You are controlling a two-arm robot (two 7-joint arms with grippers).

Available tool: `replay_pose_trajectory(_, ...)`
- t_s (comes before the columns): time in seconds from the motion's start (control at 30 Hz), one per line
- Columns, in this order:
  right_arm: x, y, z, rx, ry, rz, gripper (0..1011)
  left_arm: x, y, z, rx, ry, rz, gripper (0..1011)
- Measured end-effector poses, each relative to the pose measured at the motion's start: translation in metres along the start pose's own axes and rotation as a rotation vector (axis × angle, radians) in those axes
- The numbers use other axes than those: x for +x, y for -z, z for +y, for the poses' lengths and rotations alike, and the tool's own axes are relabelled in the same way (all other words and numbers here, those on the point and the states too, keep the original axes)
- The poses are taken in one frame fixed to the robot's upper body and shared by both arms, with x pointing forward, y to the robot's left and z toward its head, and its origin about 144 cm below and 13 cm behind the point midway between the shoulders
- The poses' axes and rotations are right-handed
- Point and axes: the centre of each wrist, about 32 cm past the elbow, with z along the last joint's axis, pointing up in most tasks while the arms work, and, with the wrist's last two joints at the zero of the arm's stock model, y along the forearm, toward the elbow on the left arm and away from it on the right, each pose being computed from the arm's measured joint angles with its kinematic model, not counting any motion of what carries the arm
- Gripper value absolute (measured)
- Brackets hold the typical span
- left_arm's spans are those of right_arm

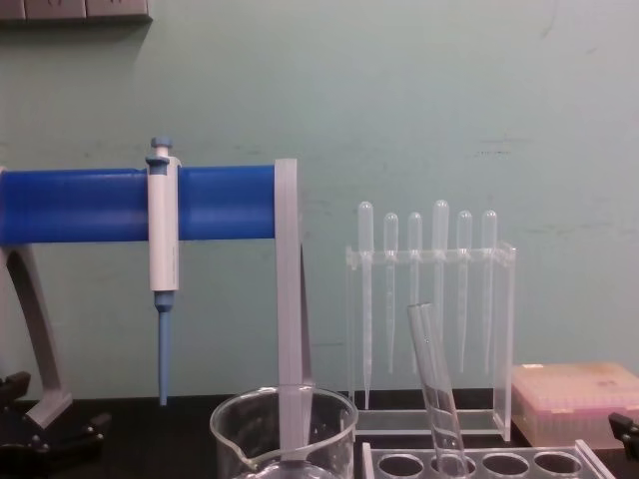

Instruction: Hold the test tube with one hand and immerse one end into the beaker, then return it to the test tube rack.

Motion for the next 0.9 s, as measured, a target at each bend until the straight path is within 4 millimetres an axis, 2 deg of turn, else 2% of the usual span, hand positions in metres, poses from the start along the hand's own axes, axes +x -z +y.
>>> replay_pose_trajectory(0.9, 0.0, 0.0, 0.0, 0.0, 0.0, 0.0, 1002, 0.0, 0.0, 0.0, 0.0, 0.0, 0.0, 1000)
